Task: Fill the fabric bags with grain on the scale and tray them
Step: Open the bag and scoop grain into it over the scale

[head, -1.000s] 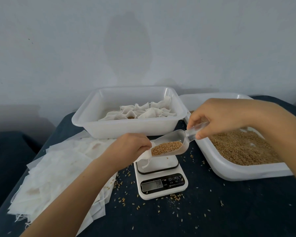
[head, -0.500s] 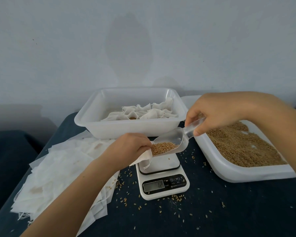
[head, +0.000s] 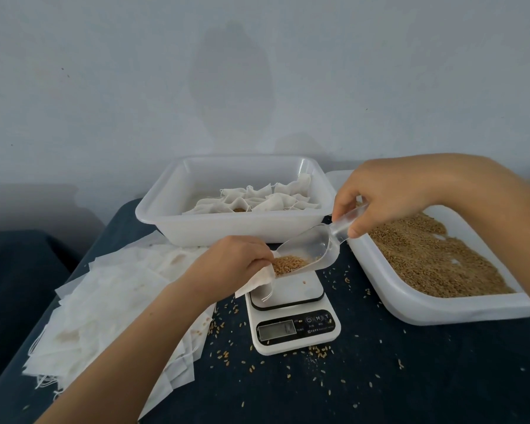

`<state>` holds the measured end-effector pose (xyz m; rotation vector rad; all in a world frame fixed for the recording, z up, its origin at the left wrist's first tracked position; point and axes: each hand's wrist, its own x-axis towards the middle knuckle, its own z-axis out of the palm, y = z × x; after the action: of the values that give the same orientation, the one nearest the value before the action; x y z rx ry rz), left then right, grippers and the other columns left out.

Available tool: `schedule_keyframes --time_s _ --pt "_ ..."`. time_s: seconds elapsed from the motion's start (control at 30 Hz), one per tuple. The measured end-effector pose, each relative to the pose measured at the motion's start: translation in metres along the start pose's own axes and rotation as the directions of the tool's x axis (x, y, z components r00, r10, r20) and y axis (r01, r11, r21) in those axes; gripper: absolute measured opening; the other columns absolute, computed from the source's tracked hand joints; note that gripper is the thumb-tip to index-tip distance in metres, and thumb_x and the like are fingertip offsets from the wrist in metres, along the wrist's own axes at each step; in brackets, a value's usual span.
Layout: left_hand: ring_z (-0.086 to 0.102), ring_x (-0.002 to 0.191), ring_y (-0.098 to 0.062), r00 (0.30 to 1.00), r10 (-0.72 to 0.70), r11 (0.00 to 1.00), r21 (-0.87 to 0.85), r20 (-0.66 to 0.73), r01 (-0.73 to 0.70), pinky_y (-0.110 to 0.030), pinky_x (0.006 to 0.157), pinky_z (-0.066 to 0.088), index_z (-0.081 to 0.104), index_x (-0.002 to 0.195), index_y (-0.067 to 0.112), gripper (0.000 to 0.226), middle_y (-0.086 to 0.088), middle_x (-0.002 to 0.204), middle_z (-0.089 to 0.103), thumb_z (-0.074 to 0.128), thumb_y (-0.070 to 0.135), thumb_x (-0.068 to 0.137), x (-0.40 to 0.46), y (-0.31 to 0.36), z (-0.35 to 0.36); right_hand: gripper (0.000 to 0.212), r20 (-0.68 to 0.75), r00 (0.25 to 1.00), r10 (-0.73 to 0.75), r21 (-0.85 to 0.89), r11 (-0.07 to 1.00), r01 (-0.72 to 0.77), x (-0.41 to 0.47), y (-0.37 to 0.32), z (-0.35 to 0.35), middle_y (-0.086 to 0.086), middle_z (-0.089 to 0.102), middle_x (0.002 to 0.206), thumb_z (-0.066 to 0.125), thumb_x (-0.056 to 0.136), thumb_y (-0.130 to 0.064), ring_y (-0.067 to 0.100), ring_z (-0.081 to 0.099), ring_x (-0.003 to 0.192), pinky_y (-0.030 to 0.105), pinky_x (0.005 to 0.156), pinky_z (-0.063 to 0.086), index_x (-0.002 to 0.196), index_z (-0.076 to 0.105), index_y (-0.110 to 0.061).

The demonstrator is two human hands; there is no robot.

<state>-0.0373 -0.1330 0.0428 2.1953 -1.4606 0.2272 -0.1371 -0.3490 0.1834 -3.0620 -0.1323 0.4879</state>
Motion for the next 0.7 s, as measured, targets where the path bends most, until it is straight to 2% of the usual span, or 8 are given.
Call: schedule_keyframes --time_s 0.2,0.47,0.6,0.7 --pt "0.063 0.088 -0.013 1.000 0.008 1.000 -0.014 -0.005 -0.008 -0.034 0.081 0.049 0.073 0.095 0.009 0.016 0.001 0.095 0.070 0.058 0.014 0.091 -0.001 0.000 0.000 0.024 -0.005 1.000 0.001 -0.035 0.999 -0.001 0.001 -0.004 -0.005 -0.016 0.069 0.096 0.072 0.082 -0.035 0.009 0.067 0.087 0.018 0.075 0.048 0.106 0.069 -0.033" --pt "0.063 0.089 -0.014 1.000 0.004 1.000 -0.022 -0.022 -0.004 -0.033 0.081 0.049 0.073 0.095 0.009 0.015 0.001 0.096 0.070 0.059 0.013 0.090 -0.001 0.003 0.000 0.034 0.010 1.000 -0.007 -0.156 0.988 0.009 0.008 -0.019 -0.023 -0.010 0.069 0.099 0.076 0.078 -0.036 0.014 0.068 0.090 0.035 0.087 0.053 0.109 0.068 -0.027" --pt "0.063 0.089 -0.014 0.999 -0.021 1.000 -0.014 -0.027 0.021 -0.034 0.081 0.048 0.073 0.093 0.007 0.016 0.001 0.094 0.070 0.058 0.014 0.091 0.000 0.002 -0.001 0.031 0.027 1.000 -0.014 -0.213 0.977 0.020 0.013 -0.029 -0.032 -0.010 0.069 0.098 0.077 0.077 -0.035 0.014 0.068 0.090 0.036 0.087 0.053 0.105 0.068 -0.028" --pt "0.062 0.089 -0.014 0.999 -0.035 0.999 -0.006 -0.034 0.035 -0.033 0.082 0.047 0.073 0.093 0.007 0.016 0.001 0.095 0.070 0.058 0.013 0.091 0.000 0.001 -0.001 0.022 0.039 0.999 -0.015 -0.251 0.968 0.025 0.015 -0.035 -0.036 -0.010 0.070 0.095 0.076 0.077 -0.036 0.012 0.067 0.087 0.030 0.082 0.053 0.096 0.064 -0.034"
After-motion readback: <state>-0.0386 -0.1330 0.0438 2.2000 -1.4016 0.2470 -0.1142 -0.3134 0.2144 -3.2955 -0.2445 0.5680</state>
